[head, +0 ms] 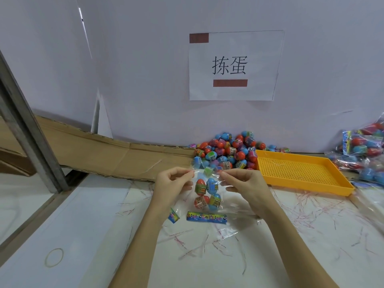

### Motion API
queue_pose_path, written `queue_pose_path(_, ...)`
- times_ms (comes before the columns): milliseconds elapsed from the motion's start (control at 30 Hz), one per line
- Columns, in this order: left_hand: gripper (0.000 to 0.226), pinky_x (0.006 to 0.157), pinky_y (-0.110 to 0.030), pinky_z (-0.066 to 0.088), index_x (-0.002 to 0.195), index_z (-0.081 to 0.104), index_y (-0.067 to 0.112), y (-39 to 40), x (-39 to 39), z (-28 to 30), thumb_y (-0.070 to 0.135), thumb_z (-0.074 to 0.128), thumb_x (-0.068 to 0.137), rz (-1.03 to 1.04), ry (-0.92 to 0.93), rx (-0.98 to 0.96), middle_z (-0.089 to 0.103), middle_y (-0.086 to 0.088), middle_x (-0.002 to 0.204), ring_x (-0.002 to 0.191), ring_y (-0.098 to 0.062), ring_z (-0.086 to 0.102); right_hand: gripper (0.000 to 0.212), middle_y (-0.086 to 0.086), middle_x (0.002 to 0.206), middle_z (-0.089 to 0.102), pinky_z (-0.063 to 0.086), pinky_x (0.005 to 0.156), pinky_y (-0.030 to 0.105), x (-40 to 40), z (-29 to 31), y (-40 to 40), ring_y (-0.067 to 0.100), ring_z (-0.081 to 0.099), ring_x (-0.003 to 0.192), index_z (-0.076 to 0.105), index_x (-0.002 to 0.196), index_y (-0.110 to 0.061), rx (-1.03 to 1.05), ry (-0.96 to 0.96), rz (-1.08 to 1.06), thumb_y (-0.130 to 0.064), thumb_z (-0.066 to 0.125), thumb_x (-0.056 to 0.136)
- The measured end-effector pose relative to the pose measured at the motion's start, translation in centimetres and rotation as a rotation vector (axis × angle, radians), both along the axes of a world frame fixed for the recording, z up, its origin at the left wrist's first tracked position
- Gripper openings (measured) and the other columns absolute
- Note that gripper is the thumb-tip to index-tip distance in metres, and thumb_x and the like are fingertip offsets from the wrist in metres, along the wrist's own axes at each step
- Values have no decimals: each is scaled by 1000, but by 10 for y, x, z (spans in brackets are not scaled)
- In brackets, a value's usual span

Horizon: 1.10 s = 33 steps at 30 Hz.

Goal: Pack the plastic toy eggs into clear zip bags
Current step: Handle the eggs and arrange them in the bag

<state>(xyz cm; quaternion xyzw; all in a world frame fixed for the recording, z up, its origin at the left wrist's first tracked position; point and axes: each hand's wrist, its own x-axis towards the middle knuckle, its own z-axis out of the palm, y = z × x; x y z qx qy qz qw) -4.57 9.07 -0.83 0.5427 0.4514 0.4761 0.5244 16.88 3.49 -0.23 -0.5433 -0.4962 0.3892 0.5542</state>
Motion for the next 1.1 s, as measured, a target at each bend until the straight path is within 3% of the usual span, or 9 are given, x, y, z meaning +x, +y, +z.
queue_pose_path(167, 11, 74, -26, 61, 99, 80, 16, 0, -3, 1, 24, 79, 91, -18, 7, -3, 79, -1, 86, 80, -15, 74, 16, 5, 82, 78, 58, 66, 19, 0, 3, -1, 16, 74, 76, 83, 92, -21, 8, -8, 5, -31, 77, 81)
queue_pose_path(600, 14, 78, -29, 63, 103, 81, 14, 1, -4, 1, 13, 78, 90, -48, -47, -10, 81, -5, 90, 89, -21, 78, 13, 5, 85, 78, 58, 67, 20, 6, 3, -3, 16, 74, 78, 83, 87, -26, 16, 4, 5, -34, 78, 77)
queue_pose_path(867, 14, 70, -23, 62, 92, 85, 22, 3, -8, 3, 11, 83, 84, -91, -111, -6, 81, -8, 93, 86, -23, 79, 18, 4, 94, 79, 58, 70, 19, 9, 4, -3, 18, 75, 86, 82, 100, -21, 12, 53, 23, -25, 76, 84)
queue_pose_path(1100, 16, 72, -25, 62, 92, 85, 24, 6, -14, 0, 9, 80, 88, -117, -67, 64, 81, -7, 95, 88, -24, 78, 16, 7, 100, 79, 58, 76, 21, 11, 3, -2, 20, 75, 91, 81, 104, -16, 35, 53, 74, -12, 74, 90)
